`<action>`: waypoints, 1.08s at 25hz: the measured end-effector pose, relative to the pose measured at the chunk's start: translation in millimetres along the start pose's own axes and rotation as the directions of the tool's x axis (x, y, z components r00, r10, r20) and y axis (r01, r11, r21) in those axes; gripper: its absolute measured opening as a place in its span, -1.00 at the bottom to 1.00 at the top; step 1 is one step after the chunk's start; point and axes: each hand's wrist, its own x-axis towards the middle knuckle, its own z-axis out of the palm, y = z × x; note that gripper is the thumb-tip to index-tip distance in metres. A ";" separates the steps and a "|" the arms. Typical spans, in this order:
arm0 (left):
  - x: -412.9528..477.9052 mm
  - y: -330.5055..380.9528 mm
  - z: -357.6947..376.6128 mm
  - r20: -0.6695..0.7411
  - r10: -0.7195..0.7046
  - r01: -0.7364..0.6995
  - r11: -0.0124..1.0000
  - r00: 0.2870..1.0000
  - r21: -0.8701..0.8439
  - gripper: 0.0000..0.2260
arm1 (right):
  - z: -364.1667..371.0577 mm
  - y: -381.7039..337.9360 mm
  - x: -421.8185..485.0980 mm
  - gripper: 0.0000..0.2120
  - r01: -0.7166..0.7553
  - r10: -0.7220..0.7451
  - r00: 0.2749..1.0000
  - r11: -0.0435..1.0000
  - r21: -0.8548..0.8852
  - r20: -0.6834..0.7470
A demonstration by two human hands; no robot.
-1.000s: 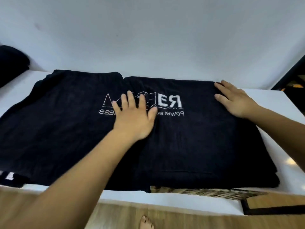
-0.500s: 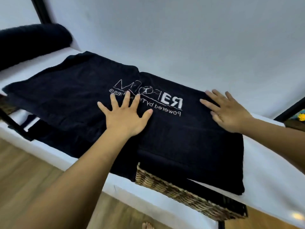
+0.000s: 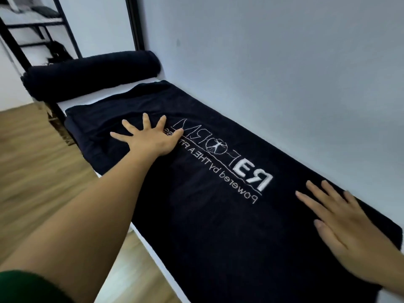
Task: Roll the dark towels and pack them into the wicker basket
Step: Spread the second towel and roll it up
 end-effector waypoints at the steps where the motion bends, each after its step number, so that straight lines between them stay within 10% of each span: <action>1: 4.1 3.1 1.2 -0.015 -0.002 0.002 1.000 1.000 0.010 -0.21 | 5.2 -1.1 -1.1 -0.48 -0.008 0.008 1.000 1.000 0.003 -0.020; 6: -36.7 24.6 -14.6 -0.121 0.057 -0.057 0.998 0.991 -0.001 -0.30 | -5.2 -10.7 6.5 -0.45 -0.042 0.042 0.999 0.999 -0.011 0.009; 9: -180.0 78.1 8.2 -0.400 0.447 -0.518 0.851 0.800 -0.085 -0.61 | -10.7 -19.1 8.6 -0.40 -0.061 0.061 0.998 0.998 -0.009 0.025; 11: -275.4 105.8 30.4 -0.280 0.715 -0.765 0.626 0.640 -0.151 -0.64 | -12.0 -20.6 15.8 -0.37 -0.040 0.040 0.999 0.998 0.046 0.001; 14: -347.5 121.6 73.0 0.033 0.834 -0.827 0.550 0.551 -0.116 -0.54 | -19.4 -4.2 2.2 -0.51 0.020 -0.019 1.000 0.934 0.357 -0.005; 19: -335.5 114.2 70.7 0.110 0.764 -0.762 0.644 0.636 -0.070 -0.84 | -45.0 45.1 -48.3 -0.50 0.428 -0.445 0.890 0.890 0.158 0.095; 27: -327.6 100.2 38.0 0.134 0.723 -0.717 0.690 0.678 -0.093 -0.82 | -72.4 40.0 11.3 -0.44 0.427 -0.422 0.880 0.904 0.027 0.218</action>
